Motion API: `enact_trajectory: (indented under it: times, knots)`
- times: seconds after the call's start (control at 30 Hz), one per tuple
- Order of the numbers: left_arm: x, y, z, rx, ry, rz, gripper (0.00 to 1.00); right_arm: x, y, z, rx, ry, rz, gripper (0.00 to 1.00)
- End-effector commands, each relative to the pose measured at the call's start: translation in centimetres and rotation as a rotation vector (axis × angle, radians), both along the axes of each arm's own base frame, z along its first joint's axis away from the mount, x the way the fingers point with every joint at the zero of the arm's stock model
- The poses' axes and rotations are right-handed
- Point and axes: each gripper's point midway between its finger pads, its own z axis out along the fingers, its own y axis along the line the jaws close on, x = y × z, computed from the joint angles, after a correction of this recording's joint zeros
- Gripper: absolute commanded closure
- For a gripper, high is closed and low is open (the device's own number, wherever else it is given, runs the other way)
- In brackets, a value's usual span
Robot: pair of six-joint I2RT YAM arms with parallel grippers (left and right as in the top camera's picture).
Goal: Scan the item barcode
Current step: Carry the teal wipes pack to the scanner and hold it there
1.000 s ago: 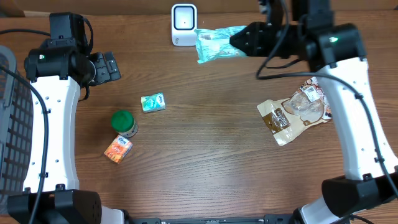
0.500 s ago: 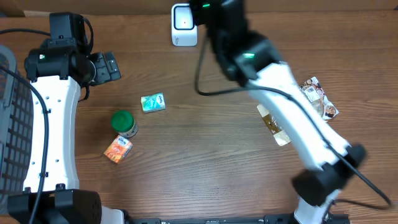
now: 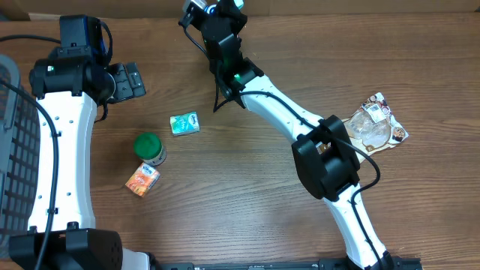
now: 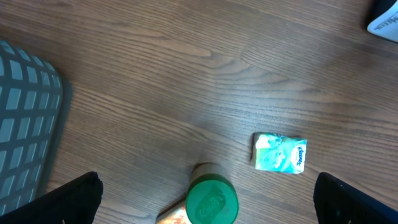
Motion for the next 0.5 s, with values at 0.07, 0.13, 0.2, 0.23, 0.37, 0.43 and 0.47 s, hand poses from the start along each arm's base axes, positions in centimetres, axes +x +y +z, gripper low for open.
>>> enact_trajectory:
  times: [0.07, 0.13, 0.2, 0.23, 0.37, 0.43, 0.47]
  knots:
    - [0.2, -0.1, 1.2, 0.004, -0.032, -0.02, 0.0, 1.4, 0.3, -1.2, -0.055, -0.008, 0.067, 0.96]
    - [0.2, -0.1, 1.2, 0.004, -0.032, -0.02, 0.0, 1.6, 0.6, -2.0, -0.059, 0.002, 0.092, 0.96]
    - [0.2, -0.1, 1.2, 0.004, -0.032, -0.021, 0.0, 1.8, 0.8, -2.7, -0.063, 0.009, 0.106, 0.96]
    - [0.2, -0.1, 1.2, 0.004, -0.032, -0.021, 0.0, 1.8, 0.9, -2.9, -0.062, 0.01, 0.113, 0.96]
    - [0.2, -0.1, 1.2, 0.004, -0.032, -0.02, 0.0, 2.0, 1.3, -3.8, -0.062, 0.011, 0.129, 0.96]
    - [0.2, -0.1, 1.2, 0.004, -0.032, -0.02, 0.01, 2.1, 1.3, -4.7, -0.068, 0.022, 0.128, 0.96]
    - [0.2, -0.1, 1.2, 0.004, -0.032, -0.02, 0.0, 2.2, 1.2, -5.0, -0.071, 0.026, 0.127, 0.96]
